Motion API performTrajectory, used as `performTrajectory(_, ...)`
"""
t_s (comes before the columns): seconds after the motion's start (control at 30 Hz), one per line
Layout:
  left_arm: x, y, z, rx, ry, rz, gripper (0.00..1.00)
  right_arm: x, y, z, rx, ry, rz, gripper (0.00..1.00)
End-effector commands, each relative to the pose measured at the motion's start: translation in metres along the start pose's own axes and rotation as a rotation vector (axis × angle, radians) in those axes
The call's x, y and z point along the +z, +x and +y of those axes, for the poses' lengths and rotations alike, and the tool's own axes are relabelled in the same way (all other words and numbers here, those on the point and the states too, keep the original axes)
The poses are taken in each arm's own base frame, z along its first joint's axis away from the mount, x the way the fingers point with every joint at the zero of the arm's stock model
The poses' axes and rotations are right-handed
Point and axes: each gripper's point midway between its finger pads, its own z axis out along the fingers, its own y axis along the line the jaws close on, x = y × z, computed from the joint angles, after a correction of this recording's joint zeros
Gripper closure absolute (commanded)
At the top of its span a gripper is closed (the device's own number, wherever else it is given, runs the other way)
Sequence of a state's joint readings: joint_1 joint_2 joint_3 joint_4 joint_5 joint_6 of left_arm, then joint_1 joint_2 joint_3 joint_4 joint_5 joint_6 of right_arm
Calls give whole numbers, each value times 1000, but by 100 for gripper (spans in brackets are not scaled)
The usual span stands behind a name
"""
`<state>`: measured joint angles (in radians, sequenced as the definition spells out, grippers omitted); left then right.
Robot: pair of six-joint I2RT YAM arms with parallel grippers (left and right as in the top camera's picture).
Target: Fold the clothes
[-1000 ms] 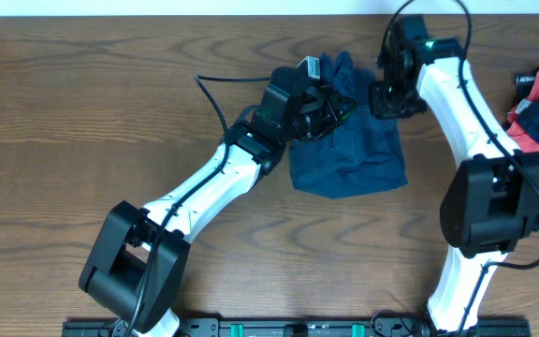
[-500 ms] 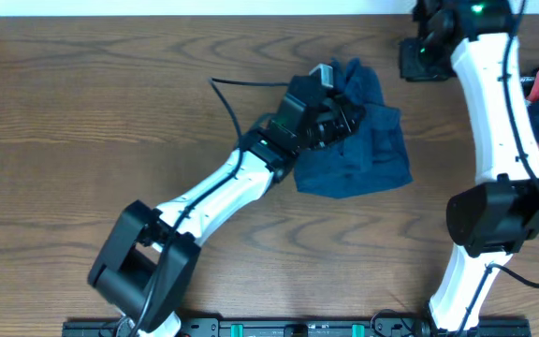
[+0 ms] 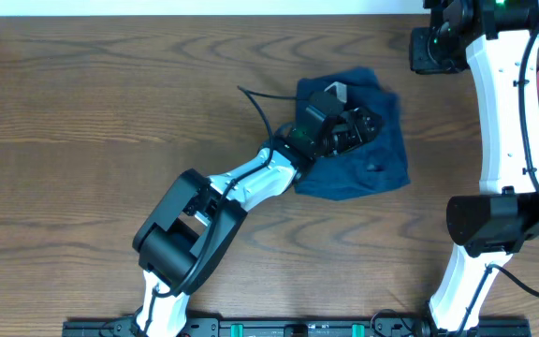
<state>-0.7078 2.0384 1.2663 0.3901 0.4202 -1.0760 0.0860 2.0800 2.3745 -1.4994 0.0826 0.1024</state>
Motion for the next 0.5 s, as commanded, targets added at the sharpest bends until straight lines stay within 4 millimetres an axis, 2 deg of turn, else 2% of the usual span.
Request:
performTrajectory(0.0,2,-2,-40,47,79,-4,5,-15,-1,-4,-5,6,-29,82)
performTrajectory(0.13,3,-1,-63,109,121,-8,2,-15,1,-2,-7,5,-21,83)
performTrajectory(0.27,1,-6,-70,118,145,3,4,-15,7,-1,-9,2,2,83)
performTrajectory(0.37,-6,-17,-53,83,116,43,2,-15,8,-1,-8,3,10,84)
performTrajectory(0.47,-19,-34,-26,25,67,85,2,-16,9,0,-8,2,10,83)
